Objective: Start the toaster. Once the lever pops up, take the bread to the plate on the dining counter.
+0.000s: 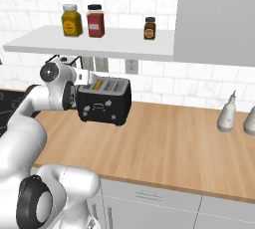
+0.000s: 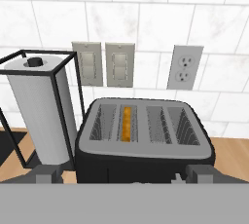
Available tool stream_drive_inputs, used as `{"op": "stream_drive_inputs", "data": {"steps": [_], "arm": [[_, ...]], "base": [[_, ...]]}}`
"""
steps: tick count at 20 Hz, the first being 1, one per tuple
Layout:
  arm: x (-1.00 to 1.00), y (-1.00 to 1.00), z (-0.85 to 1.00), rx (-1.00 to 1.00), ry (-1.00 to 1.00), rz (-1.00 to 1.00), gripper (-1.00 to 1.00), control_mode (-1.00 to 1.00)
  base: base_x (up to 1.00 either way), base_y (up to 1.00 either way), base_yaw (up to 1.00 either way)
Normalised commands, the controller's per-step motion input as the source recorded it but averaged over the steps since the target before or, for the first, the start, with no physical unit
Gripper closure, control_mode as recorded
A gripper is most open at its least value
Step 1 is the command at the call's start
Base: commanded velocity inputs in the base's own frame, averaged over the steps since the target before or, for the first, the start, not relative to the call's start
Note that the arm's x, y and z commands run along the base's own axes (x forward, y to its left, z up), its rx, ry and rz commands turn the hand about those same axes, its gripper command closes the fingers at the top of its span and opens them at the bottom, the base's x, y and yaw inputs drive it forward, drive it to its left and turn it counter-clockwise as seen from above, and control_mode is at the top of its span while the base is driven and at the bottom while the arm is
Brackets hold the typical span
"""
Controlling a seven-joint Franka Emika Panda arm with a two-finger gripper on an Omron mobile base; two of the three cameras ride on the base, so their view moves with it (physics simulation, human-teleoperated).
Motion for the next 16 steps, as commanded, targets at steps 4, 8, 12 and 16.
{"op": "stream_drive_inputs", "data": {"steps": [4,8,12,16], "arm": [[0.00,0.00,0.00,0.00,0.00,0.00,-1.00,-1.00],[0.00,0.00,0.00,0.00,0.00,0.00,-1.00,-1.00],[0.00,0.00,0.00,0.00,0.00,0.00,-1.00,-1.00],[0.00,0.00,0.00,0.00,0.00,0.00,-1.00,-1.00]], "base": [[0.00,0.00,0.00],[0.00,0.00,0.00],[0.00,0.00,0.00],[0.00,0.00,0.00]]}}
